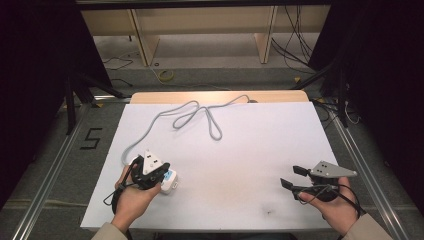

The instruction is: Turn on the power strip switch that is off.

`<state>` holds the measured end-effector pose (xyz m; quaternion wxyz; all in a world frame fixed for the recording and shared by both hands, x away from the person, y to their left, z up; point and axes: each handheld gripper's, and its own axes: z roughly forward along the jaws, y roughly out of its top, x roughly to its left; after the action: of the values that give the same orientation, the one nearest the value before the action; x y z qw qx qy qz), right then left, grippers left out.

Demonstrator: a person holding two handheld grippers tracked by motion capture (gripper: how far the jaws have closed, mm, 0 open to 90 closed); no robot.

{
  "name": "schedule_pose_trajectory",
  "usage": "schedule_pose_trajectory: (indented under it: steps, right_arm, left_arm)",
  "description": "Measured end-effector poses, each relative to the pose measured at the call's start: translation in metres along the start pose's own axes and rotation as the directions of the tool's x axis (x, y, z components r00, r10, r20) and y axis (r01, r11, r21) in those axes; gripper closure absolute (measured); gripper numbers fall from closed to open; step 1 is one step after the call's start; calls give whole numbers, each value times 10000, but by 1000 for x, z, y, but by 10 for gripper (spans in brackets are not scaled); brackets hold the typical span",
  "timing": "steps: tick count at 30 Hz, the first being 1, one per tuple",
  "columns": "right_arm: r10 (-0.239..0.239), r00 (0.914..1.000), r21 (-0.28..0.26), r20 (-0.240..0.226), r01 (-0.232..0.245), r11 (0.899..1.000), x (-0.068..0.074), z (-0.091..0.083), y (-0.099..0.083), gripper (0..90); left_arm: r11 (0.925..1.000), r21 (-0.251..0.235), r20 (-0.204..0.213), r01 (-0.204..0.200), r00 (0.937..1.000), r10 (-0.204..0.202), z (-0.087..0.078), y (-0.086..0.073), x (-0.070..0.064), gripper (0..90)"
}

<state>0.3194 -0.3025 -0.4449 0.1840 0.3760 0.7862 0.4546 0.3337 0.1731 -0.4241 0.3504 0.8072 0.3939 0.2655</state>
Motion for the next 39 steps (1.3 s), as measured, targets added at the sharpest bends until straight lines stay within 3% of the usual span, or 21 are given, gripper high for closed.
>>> schedule_pose_trajectory:
  steps: [39]
  right_arm:
    - [-28, 10000, -21, -10, 28, 10000, 0, 0, 0, 332]
  left_arm:
    - [9986, 213, -559, 480, 9973, -467, -3, -7, 21, 900]
